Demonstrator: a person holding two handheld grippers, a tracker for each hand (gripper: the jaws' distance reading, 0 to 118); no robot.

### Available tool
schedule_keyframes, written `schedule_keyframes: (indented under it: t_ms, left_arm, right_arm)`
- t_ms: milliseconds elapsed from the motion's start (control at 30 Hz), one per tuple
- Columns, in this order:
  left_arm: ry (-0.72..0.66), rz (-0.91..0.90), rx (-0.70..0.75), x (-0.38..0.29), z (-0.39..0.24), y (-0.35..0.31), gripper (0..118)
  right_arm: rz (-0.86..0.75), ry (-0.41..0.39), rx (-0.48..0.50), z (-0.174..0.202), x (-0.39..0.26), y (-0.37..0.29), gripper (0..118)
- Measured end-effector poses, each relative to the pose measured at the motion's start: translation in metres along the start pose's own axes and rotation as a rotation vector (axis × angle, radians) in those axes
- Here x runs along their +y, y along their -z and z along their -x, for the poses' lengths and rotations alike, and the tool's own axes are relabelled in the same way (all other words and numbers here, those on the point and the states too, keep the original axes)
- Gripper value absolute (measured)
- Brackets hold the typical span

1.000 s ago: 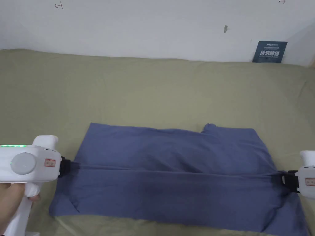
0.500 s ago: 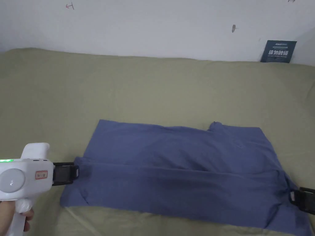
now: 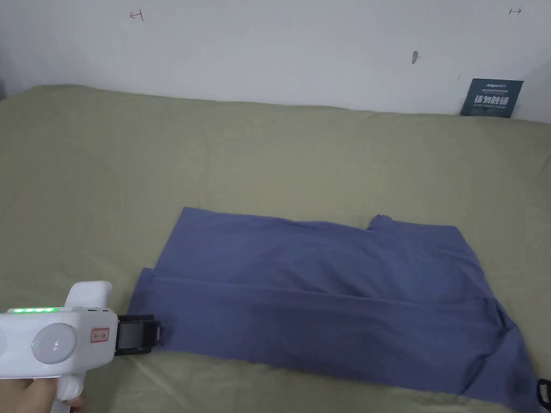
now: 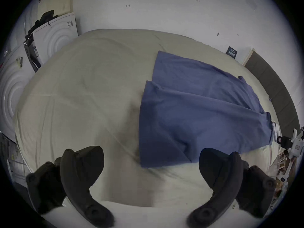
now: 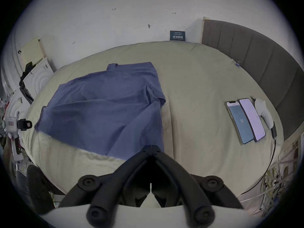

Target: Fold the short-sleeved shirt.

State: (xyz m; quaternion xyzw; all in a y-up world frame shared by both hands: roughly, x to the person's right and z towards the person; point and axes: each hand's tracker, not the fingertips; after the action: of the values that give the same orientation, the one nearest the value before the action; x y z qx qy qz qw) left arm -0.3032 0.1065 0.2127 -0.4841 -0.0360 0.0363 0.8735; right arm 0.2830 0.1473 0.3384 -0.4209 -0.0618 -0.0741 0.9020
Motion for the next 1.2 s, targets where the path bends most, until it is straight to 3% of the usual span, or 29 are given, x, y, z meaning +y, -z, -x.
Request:
schedule_keyframes:
  t_ms: [67, 100, 133, 167, 200, 267, 300, 333, 367, 400, 433, 600, 633, 667, 700, 733, 933, 1200]
  left_arm:
    - [0.005, 0.019, 0.024, 0.001, -0.002, 0.010, 115]
    - [0.010, 0.011, 0.037, 0.000, -0.009, 0.012, 108]
    - [0.021, 0.014, 0.039, 0.000, -0.009, 0.012, 69]
    - [0.029, 0.012, 0.029, -0.001, -0.010, 0.011, 21]
    - [0.044, 0.007, 0.019, -0.003, -0.009, 0.012, 4]
    - [0.042, 0.001, -0.042, -0.005, -0.012, 0.011, 4]
    - [0.050, 0.012, -0.029, -0.005, -0.010, 0.013, 4]
    - [0.049, 0.006, -0.019, -0.005, -0.012, 0.012, 4]
    - [0.034, 0.012, -0.029, -0.004, -0.013, 0.007, 4]
    - [0.006, 0.014, -0.039, -0.003, -0.009, 0.006, 4]
    - [-0.003, 0.014, -0.042, -0.003, -0.006, 0.005, 4]
    - [0.016, 0.018, -0.038, -0.004, -0.009, 0.004, 4]
    - [0.018, 0.020, -0.037, -0.002, -0.015, 0.004, 4]
    - [0.016, 0.020, -0.037, -0.003, -0.015, 0.004, 4]
    - [0.014, 0.020, -0.037, -0.003, -0.015, 0.004, 4]
    - [0.014, 0.022, -0.040, -0.004, -0.014, 0.003, 4]
    - [0.019, 0.005, -0.030, -0.001, -0.015, -0.013, 4]
    - [0.021, -0.027, -0.038, -0.016, -0.004, -0.051, 4]
  right_arm:
    - [0.009, -0.001, 0.000, 0.001, -0.002, 0.002, 0]
    - [0.012, -0.008, -0.005, 0.002, -0.002, 0.003, 0]
    - [0.013, -0.012, -0.006, 0.003, -0.002, 0.004, 0]
    - [0.016, -0.014, -0.004, 0.003, -0.002, 0.005, 0]
    - [0.015, -0.016, 0.000, 0.004, -0.002, 0.005, 0]
    - [0.011, -0.023, 0.014, 0.006, -0.001, 0.004, 3]
    - [0.004, -0.029, 0.026, 0.007, 0.000, 0.006, 22]
    - [0.004, -0.028, 0.030, 0.007, 0.002, 0.007, 76]
    - [0.009, -0.028, 0.038, 0.007, 0.004, 0.009, 112]
    - [0.027, -0.030, 0.046, 0.007, 0.005, 0.014, 116]
    - [0.038, -0.034, 0.051, 0.008, 0.006, 0.019, 108]
    - [0.061, -0.066, 0.030, 0.012, 0.007, 0.046, 106]
    - [0.079, -0.072, 0.035, 0.011, 0.008, 0.053, 95]
    - [0.091, -0.074, 0.036, 0.010, 0.008, 0.057, 69]
    - [0.101, -0.078, 0.030, 0.013, 0.009, 0.057, 29]
    - [0.095, -0.075, 0.037, 0.014, 0.008, 0.058, 1]
    - [0.074, -0.033, 0.065, 0.003, -0.003, 0.025, 0]
    - [0.032, -0.060, 0.087, 0.010, -0.016, -0.025, 0]
